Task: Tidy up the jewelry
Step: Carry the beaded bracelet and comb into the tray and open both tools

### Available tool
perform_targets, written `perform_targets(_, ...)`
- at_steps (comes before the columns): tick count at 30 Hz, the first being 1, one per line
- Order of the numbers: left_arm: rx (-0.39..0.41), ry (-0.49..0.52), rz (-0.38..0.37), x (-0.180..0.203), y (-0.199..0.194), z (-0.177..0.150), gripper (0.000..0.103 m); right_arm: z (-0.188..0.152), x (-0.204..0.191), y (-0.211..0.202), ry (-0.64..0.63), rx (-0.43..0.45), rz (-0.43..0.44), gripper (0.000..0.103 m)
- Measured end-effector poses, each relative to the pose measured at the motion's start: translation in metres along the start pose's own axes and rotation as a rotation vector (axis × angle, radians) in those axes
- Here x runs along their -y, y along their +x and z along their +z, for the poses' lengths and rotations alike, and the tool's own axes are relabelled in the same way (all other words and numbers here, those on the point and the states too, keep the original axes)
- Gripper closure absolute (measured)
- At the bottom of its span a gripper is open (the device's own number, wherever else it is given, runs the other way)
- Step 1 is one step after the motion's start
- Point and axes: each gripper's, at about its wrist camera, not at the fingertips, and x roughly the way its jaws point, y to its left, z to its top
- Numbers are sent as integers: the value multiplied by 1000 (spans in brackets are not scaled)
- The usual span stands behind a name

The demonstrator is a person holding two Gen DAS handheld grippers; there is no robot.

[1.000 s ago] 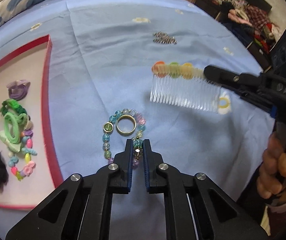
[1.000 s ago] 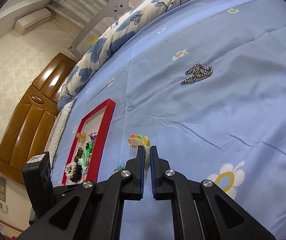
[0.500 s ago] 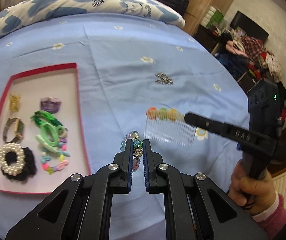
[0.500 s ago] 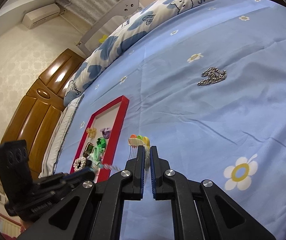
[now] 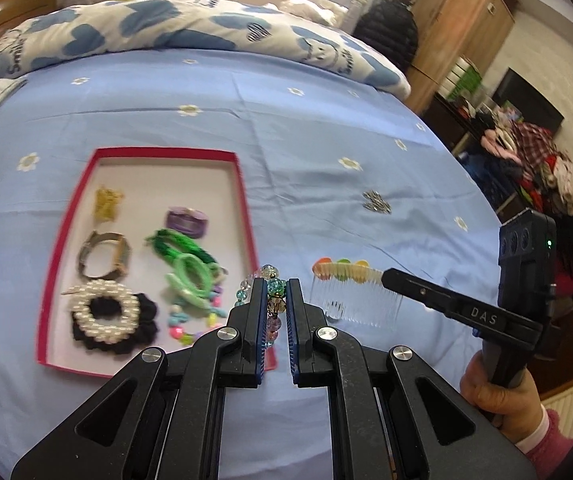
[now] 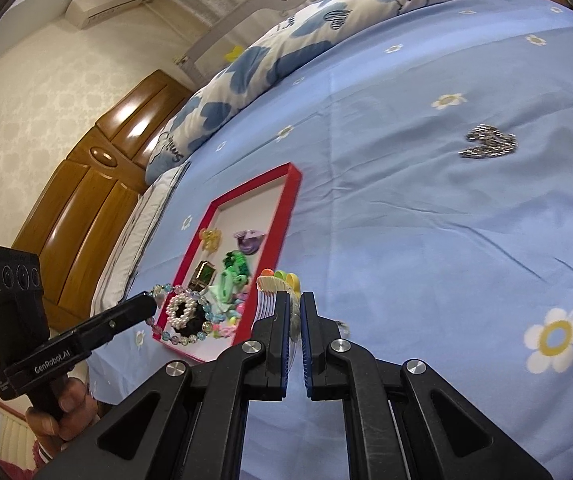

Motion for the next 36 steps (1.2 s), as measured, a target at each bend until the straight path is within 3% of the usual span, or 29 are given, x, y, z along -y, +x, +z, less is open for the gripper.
perform_targets(21, 54, -106, 64, -69, -9, 20, 96, 22, -60, 65, -87, -52, 71, 98)
perform_targets(36, -3, -216, 91, -118, 15, 6, 96, 19, -68, 110, -88, -117, 62, 98)
